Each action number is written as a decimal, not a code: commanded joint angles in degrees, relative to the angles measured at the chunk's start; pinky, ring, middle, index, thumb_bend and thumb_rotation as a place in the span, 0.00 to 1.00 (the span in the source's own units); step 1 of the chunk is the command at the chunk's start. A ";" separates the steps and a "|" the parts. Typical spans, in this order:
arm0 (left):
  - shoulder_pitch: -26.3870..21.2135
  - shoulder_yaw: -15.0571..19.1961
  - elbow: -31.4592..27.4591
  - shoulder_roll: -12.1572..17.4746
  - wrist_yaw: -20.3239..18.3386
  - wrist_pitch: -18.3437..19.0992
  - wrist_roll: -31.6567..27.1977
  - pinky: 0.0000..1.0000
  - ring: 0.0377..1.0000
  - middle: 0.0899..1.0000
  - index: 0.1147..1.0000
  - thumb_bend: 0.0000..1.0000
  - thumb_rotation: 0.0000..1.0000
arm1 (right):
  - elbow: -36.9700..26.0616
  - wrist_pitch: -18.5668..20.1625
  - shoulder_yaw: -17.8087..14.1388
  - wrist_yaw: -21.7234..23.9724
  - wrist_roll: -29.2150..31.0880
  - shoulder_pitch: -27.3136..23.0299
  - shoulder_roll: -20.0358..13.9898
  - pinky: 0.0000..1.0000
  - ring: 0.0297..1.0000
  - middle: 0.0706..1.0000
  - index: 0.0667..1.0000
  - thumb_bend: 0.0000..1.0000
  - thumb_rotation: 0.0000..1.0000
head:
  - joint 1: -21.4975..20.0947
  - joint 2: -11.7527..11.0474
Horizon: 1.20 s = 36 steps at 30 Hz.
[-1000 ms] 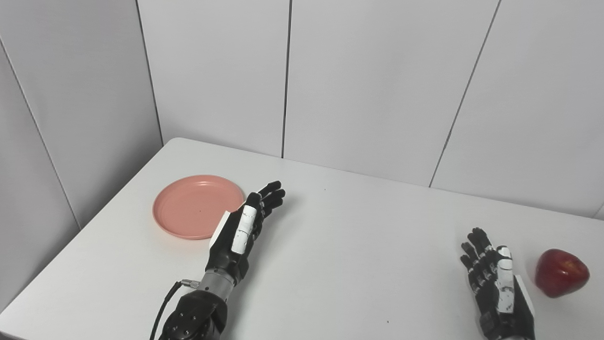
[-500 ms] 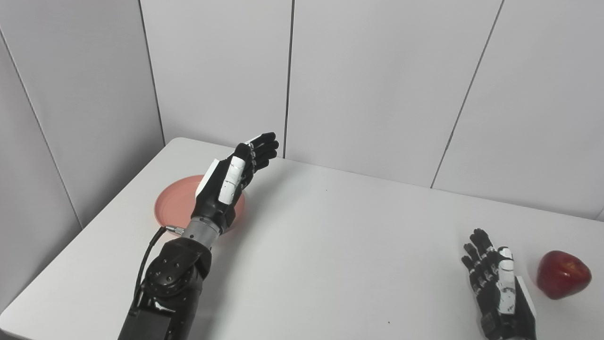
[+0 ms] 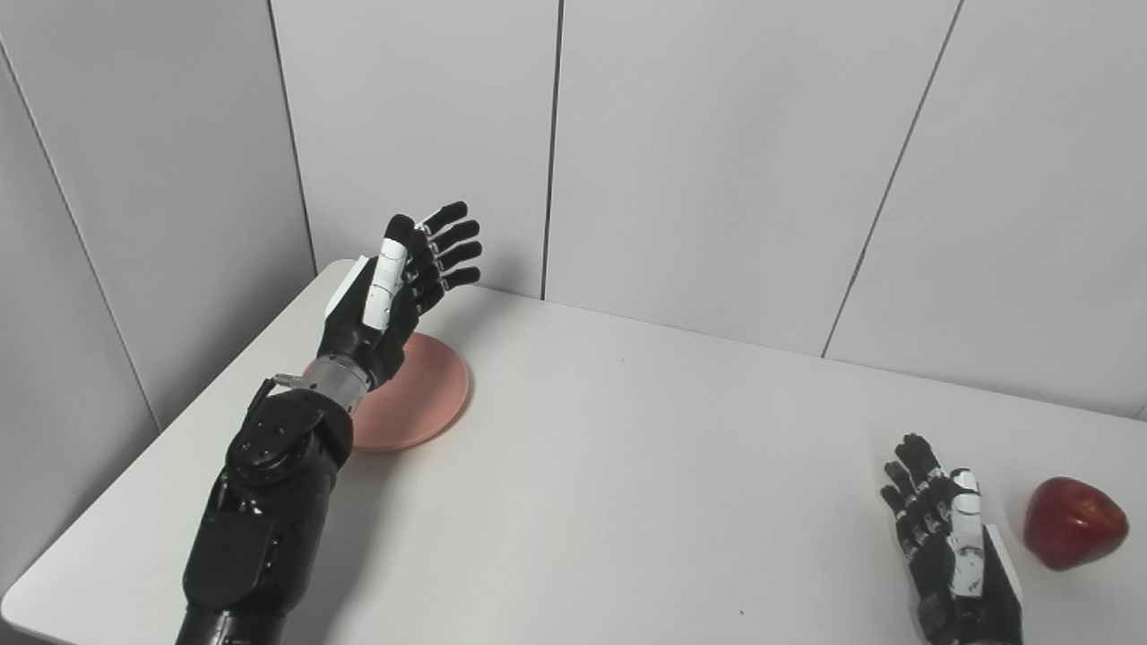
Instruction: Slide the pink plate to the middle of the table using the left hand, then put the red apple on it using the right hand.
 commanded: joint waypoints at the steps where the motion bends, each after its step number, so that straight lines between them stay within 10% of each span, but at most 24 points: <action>1: -4.15 0.68 -0.07 1.63 -0.98 -3.58 -0.86 0.83 0.86 0.88 0.85 1.00 0.93 | 2.96 -2.29 -0.07 0.70 0.64 2.80 0.69 1.00 0.97 0.96 0.93 0.82 1.00 | -0.02 0.02; 36: -10.61 5.50 24.19 13.19 -1.86 -12.20 1.01 0.84 0.87 0.87 0.90 1.00 0.89 | 2.62 -1.90 -0.06 0.74 0.43 2.90 0.21 1.00 0.97 0.97 0.94 0.82 1.00 | 0.46 -0.07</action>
